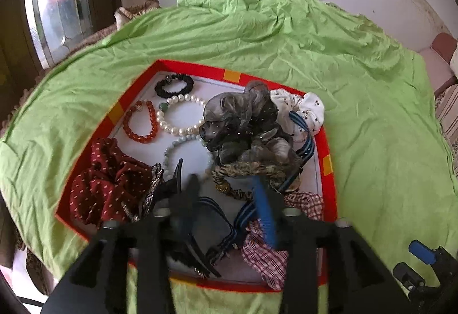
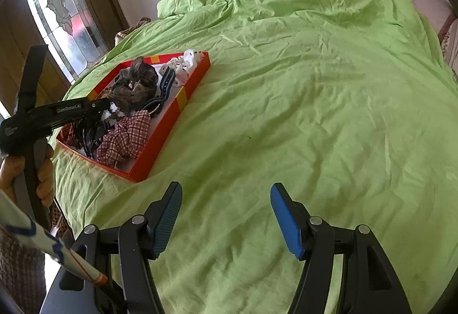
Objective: Organize jewelry
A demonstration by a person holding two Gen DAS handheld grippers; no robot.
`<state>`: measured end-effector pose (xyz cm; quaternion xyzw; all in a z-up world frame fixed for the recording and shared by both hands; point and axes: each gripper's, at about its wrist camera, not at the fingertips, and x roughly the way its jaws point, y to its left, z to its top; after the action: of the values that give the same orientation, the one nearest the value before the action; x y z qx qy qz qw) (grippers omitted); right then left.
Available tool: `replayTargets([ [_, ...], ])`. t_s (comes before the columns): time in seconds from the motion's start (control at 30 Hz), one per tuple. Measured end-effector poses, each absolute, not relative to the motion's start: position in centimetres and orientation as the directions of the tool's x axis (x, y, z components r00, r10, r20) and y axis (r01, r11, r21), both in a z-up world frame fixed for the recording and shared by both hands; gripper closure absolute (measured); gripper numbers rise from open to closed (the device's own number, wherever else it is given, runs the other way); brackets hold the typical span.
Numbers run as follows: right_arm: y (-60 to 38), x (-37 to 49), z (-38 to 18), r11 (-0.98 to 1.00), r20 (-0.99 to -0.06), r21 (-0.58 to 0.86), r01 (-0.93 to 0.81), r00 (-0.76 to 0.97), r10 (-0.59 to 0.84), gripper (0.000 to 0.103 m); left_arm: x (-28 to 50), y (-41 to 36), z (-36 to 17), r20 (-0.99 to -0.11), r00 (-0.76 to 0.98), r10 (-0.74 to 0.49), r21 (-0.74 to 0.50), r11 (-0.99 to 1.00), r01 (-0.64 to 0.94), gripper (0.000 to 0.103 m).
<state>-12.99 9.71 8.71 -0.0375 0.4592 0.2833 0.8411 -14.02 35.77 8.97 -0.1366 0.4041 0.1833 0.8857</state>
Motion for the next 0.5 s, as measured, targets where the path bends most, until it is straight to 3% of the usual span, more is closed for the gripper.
replayTargets([
  [0.2,10.5,-13.3,8.3,0.828,-0.797,0.196,-0.526,0.406,0.447,0.034,-16.4,33.7,10.6,-0.715,0.627,0.310,-0.024,0.885,-0.465,0.050],
  [0.27,10.7,-13.5,8.4,0.824,-0.794,0.196,-0.531,0.406,0.451,0.034,-17.6,32.8,11.4,-0.672,0.633,0.383,0.020,0.865,-0.502,0.042],
  [0.43,11.0,-14.3,8.8,0.814,-0.784,0.196,-0.546,0.411,0.465,0.032,-21.0,30.6,13.7,-0.484,0.650,0.587,0.110,0.777,-0.619,0.006],
  [0.5,11.3,-14.5,9.0,0.812,-0.781,0.191,-0.551,0.415,0.466,0.031,-22.0,30.0,14.5,-0.424,0.638,0.643,0.135,0.741,-0.658,0.000],
])
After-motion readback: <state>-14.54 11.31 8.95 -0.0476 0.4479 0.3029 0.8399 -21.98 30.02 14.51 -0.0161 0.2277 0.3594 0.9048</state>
